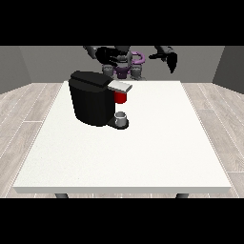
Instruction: Insert the coffee pod into the coffee machine and close the lid
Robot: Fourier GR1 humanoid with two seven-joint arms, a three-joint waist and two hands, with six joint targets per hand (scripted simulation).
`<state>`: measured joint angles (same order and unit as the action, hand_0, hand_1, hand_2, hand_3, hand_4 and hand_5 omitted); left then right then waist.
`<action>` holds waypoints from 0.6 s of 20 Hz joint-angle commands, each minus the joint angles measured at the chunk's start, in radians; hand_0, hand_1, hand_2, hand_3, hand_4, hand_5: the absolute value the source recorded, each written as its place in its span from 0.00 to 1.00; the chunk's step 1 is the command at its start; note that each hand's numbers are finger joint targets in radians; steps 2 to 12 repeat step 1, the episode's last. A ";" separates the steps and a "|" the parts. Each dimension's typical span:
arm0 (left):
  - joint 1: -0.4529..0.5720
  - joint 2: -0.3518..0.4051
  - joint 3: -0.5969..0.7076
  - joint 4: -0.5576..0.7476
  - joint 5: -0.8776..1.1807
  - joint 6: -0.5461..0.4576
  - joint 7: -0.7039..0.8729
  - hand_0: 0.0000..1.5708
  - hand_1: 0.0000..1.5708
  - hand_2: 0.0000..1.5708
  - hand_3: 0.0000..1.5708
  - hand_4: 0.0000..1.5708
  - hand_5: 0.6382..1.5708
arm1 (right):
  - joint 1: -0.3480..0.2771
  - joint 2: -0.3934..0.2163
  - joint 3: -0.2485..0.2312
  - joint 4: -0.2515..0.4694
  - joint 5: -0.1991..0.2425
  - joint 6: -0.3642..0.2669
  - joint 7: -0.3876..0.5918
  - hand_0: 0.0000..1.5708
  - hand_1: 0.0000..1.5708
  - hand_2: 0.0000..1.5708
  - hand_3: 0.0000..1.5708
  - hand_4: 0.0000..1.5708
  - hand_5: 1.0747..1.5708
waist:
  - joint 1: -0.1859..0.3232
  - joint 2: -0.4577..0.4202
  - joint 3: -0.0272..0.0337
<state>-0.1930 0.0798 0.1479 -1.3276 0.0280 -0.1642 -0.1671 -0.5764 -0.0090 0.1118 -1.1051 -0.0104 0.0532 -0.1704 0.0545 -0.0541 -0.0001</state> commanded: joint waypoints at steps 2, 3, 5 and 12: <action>0.062 -0.024 -0.013 0.036 -0.028 0.025 -0.044 0.00 0.00 0.00 0.00 0.12 1.00 | 0.172 0.009 0.087 -0.068 -0.087 -0.067 -0.023 0.00 0.00 0.00 0.00 0.10 1.00 | -0.042 -0.054 0.0001; 0.062 -0.024 -0.013 0.036 -0.028 0.025 -0.044 0.00 0.00 0.00 0.00 0.12 1.00 | 0.172 0.009 0.087 -0.068 -0.087 -0.067 -0.023 0.00 0.00 0.00 0.00 0.10 1.00 | -0.042 -0.054 0.0001; 0.062 -0.024 -0.013 0.036 -0.028 0.025 -0.044 0.00 0.00 0.00 0.00 0.12 1.00 | 0.172 0.009 0.087 -0.068 -0.087 -0.067 -0.023 0.00 0.00 0.00 0.00 0.10 1.00 | -0.042 -0.054 0.0001; 0.062 -0.024 -0.013 0.036 -0.028 0.025 -0.044 0.00 0.00 0.00 0.00 0.12 1.00 | 0.172 0.009 0.087 -0.068 -0.087 -0.067 -0.023 0.00 0.00 0.00 0.00 0.10 1.00 | -0.042 -0.054 0.0001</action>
